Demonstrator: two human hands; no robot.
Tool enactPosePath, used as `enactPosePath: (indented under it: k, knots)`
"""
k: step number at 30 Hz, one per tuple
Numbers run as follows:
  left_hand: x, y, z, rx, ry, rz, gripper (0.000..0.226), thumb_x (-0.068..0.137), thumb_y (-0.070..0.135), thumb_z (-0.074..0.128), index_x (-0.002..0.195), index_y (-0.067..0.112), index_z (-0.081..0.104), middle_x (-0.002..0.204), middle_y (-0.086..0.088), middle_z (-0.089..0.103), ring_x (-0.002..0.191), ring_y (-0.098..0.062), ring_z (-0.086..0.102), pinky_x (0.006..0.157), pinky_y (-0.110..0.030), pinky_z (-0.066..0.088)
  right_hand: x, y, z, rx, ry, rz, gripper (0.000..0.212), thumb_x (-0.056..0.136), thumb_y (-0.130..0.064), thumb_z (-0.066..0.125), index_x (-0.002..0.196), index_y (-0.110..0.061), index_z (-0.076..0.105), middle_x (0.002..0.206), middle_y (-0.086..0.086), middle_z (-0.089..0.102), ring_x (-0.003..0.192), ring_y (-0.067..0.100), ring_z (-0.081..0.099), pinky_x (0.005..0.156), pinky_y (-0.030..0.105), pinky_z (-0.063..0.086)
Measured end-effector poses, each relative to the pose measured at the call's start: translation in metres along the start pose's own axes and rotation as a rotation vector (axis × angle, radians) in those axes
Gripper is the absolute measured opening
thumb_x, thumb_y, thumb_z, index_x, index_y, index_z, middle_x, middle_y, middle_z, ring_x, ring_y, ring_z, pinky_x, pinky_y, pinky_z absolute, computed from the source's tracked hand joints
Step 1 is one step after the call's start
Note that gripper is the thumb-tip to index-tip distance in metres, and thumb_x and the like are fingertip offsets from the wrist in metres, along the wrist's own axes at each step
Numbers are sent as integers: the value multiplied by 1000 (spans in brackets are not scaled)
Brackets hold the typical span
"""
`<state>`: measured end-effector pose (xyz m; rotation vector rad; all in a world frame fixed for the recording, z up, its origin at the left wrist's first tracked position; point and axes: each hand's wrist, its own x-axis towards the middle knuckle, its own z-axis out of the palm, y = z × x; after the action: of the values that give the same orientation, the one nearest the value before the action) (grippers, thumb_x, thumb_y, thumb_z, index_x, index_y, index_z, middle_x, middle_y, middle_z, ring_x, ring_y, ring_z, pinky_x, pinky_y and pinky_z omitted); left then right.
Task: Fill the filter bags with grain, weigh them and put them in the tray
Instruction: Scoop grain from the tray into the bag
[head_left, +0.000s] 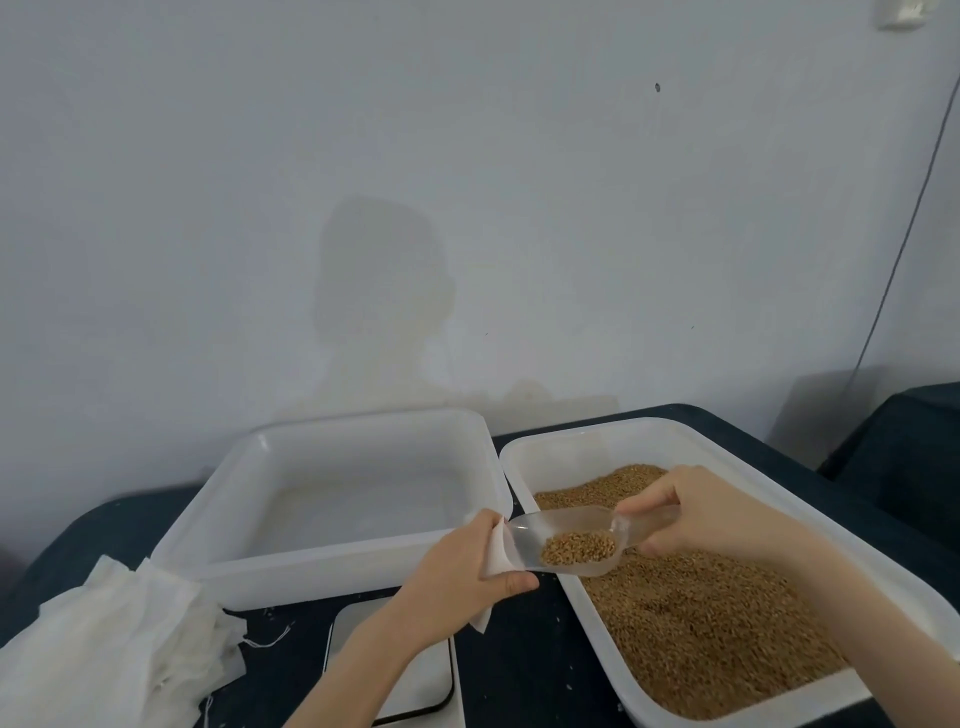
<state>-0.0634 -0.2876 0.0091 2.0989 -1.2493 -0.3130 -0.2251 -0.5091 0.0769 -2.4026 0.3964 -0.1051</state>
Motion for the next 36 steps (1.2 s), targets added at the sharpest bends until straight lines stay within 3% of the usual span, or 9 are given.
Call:
enactPosePath:
  k: [5, 9, 11, 14, 16, 18, 27, 31, 36]
  knots:
    - [1, -1, 1, 109, 11, 13, 47, 77, 60, 66, 107, 40, 36, 95, 23, 48, 86, 3, 50, 66, -11, 37, 2, -17, 4, -114, 38, 3, 34, 74, -15, 81, 91, -44, 73, 90, -24, 71, 73, -13, 63, 71, 12, 53]
    - [5, -6, 6, 125, 47, -2, 49, 73, 61, 67, 104, 38, 36, 96, 20, 50, 87, 3, 50, 72, -18, 46, 9, -42, 2, -456, 136, -29, 22, 77, -44, 75, 96, -52, 70, 92, -23, 71, 91, 0, 63, 89, 32, 52]
    - [6, -8, 9, 83, 74, -15, 50, 69, 66, 64, 101, 39, 36, 94, 19, 51, 85, 2, 52, 68, -17, 44, 14, -58, 0, -635, 258, -134, 22, 84, -35, 68, 98, -53, 69, 94, -23, 70, 95, 4, 56, 94, 27, 36]
    - [9, -10, 13, -13, 119, -38, 50, 67, 68, 62, 100, 39, 36, 95, 18, 53, 85, 1, 54, 67, -18, 45, 24, -77, 0, -850, 312, -269, 45, 83, -6, 57, 108, -42, 69, 102, -14, 69, 104, 8, 50, 100, 26, 13]
    - [10, -12, 15, -42, 158, -47, 43, 70, 63, 65, 95, 45, 35, 96, 20, 53, 86, 3, 54, 66, -16, 44, 27, -87, 0, -945, 317, -308, 49, 81, -1, 56, 112, -38, 67, 105, -10, 68, 116, 10, 46, 111, 29, -7]
    - [11, -14, 14, -41, 186, -52, 41, 72, 60, 67, 92, 47, 34, 95, 22, 53, 85, 6, 54, 64, -13, 42, 29, -94, 1, -1016, 306, -321, 49, 81, 1, 55, 112, -35, 67, 107, -9, 66, 121, 10, 43, 107, 31, -23]
    - [9, -16, 16, -129, 229, -107, 41, 77, 52, 71, 99, 37, 40, 93, 18, 55, 86, 3, 54, 68, -17, 41, 31, -120, 16, -1272, 297, -327, 46, 81, 5, 44, 112, -23, 65, 107, -3, 60, 124, 21, 41, 99, 48, -32]
    - [10, -13, 18, -193, 281, -128, 33, 77, 43, 73, 88, 37, 43, 88, 18, 56, 82, 10, 53, 66, -17, 38, 35, -132, 24, -1347, 348, -416, 43, 84, 9, 40, 110, -16, 65, 105, 4, 57, 125, 30, 39, 94, 46, -39]
    - [9, -11, 14, -219, 313, -161, 35, 77, 45, 73, 88, 39, 41, 87, 17, 56, 80, 6, 53, 64, -18, 38, 41, -135, 24, -1371, 395, -441, 46, 85, 9, 38, 110, -19, 65, 102, 1, 56, 121, 28, 41, 97, 46, -37]
